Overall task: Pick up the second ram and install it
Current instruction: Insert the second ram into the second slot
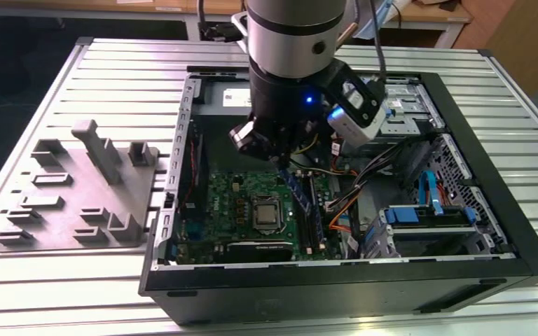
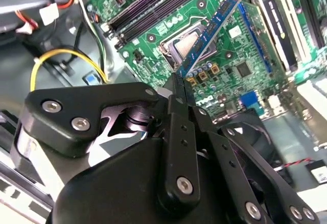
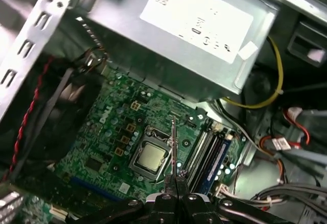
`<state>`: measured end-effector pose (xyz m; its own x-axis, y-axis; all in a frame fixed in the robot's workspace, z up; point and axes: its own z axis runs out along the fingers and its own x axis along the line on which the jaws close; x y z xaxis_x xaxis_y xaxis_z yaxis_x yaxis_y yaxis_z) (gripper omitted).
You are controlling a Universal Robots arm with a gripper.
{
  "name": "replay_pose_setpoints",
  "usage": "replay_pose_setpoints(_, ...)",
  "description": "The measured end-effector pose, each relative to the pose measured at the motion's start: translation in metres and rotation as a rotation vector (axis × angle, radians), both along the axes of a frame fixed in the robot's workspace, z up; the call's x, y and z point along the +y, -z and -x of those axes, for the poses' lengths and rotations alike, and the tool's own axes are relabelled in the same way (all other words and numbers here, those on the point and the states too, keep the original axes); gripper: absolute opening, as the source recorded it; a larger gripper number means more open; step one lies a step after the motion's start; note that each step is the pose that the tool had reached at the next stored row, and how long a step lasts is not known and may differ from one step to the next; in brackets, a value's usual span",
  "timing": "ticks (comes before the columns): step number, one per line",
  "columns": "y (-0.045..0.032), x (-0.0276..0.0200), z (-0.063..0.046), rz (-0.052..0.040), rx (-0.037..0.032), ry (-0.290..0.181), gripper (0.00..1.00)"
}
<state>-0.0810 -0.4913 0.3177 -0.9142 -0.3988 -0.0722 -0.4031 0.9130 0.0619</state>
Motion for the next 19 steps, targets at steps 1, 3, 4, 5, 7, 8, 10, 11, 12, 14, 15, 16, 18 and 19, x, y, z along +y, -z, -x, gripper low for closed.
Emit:
replay_pose_setpoints(1, 0.0, 0.0, 0.0, 0.0, 0.0, 0.018, 0.08)
replay_pose_setpoints(3, 0.0001, 0.0, 0.0, -0.0001, 0.0, 0.054, 0.08)
replay_pose_setpoints(4, 0.0001, 0.0, 0.0, 0.0, 0.0, 0.072, 0.08)
replay_pose_setpoints(5, 0.0002, 0.0, 0.0, 0.0, 0.0, 0.09, 0.08)
replay_pose_setpoints(7, 0.0003, 0.0, 0.0, -0.0001, 0.0, 0.127, 0.08)
replay_pose_setpoints(8, 0.0003, 0.0, 0.0, 0.0, 0.0, 0.145, 0.08)
replay_pose_setpoints(10, 0.0004, 0.0, 0.0, -0.0001, 0.0, 0.181, 0.08)
replay_pose_setpoints(11, 0.0004, 0.0, 0.0, -0.0001, 0.0, 0.199, 0.08)
replay_pose_setpoints(12, 0.0004, 0.0, 0.0, 0.0, 0.0, 0.217, 0.08)
replay_pose_setpoints(14, 0.0005, 0.0, 0.0, -0.0001, 0.0, 0.254, 0.08)
replay_pose_setpoints(15, 0.0006, 0.0, 0.0, 0.0, 0.0, 0.273, 0.08)
replay_pose_setpoints(16, 0.0006, 0.0, 0.0, 0.0, 0.0, 0.29, 0.08)
replay_pose_setpoints(18, 0.0009, 0.0, 0.0, -0.0001, 0.0, 0.327, 0.08)
replay_pose_setpoints(19, 0.0009, 0.0, 0.0, 0.0, 0.0, 0.343, 0.08)
